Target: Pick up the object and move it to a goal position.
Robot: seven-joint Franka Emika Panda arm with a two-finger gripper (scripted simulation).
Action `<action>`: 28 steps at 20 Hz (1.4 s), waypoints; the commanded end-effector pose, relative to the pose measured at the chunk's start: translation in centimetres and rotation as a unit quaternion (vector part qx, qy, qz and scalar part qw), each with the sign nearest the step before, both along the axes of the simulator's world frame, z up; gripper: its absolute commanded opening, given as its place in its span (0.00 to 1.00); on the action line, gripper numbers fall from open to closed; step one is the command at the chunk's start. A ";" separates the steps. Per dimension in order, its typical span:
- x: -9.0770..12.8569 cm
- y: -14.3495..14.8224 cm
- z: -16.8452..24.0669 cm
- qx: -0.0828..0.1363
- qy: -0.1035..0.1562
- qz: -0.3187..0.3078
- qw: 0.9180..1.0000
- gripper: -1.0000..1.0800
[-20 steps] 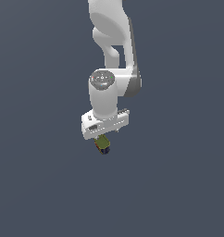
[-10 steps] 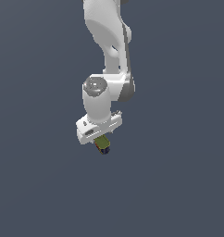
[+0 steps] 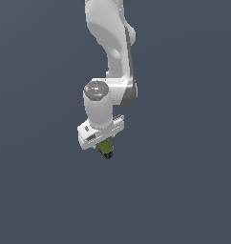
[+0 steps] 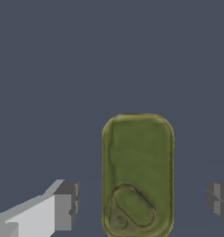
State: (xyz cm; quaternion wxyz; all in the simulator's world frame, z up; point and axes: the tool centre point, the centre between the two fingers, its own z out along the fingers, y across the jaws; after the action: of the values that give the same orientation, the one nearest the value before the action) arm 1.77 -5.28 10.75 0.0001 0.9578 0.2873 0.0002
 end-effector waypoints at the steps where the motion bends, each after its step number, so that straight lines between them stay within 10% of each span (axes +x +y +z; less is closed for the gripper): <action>1: 0.0 0.0 -0.5 0.000 0.000 0.000 1.000 0.96; 14: 0.0 0.0 -4.9 0.000 0.000 0.002 1.000 0.96; 15: 0.0 0.0 -4.9 0.000 0.000 0.002 1.000 0.00; 28: 0.1 0.3 -4.6 0.000 0.000 0.002 1.000 0.00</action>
State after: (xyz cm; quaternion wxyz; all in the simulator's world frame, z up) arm 1.71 -5.24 5.91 0.0000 0.9574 0.2888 -0.0014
